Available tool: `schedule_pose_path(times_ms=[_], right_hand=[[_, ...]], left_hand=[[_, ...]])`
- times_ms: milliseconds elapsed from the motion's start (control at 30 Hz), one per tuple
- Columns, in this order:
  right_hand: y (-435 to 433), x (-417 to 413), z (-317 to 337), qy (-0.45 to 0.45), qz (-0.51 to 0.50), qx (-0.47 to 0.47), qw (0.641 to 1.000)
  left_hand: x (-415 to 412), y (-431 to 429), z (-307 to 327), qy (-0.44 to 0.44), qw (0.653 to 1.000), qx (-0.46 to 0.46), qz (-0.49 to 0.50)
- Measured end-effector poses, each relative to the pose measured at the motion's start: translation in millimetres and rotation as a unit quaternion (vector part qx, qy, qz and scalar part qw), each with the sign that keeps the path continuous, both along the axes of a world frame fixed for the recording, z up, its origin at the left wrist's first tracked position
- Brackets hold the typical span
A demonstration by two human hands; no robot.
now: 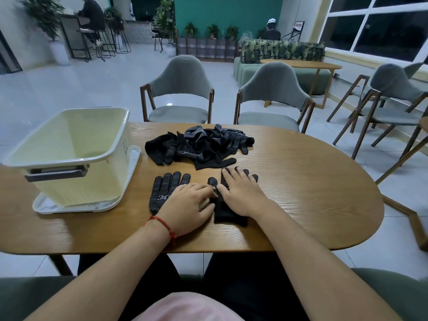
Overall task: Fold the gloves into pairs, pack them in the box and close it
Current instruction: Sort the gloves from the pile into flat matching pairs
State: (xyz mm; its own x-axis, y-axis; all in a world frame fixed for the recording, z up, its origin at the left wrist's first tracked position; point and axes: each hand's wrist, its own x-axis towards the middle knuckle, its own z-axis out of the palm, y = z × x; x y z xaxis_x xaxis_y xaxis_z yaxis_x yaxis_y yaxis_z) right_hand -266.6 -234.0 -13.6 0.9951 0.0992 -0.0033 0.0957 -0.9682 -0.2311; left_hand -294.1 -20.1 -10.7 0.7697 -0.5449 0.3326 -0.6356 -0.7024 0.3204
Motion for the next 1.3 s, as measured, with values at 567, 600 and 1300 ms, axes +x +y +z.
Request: schedule_pose_path(times_ms=[567, 600, 1300], right_hand=[[5.1, 27.9, 47.3, -0.034, 0.079, -0.059, 0.995], [13.0, 31.8, 47.2, -0.044, 0.09, -0.048, 0.994], [98.2, 101.9, 53.6, -0.052, 0.065, 0.036, 0.996]], left_hand=[[43.7, 62.9, 1.7, 0.03, 0.987, -0.063, 0.145], [44.5, 66.7, -1.6, 0.037, 0.987, -0.052, 0.146], [45.5, 67.8, 0.6, 0.064, 0.981, -0.102, 0.152]])
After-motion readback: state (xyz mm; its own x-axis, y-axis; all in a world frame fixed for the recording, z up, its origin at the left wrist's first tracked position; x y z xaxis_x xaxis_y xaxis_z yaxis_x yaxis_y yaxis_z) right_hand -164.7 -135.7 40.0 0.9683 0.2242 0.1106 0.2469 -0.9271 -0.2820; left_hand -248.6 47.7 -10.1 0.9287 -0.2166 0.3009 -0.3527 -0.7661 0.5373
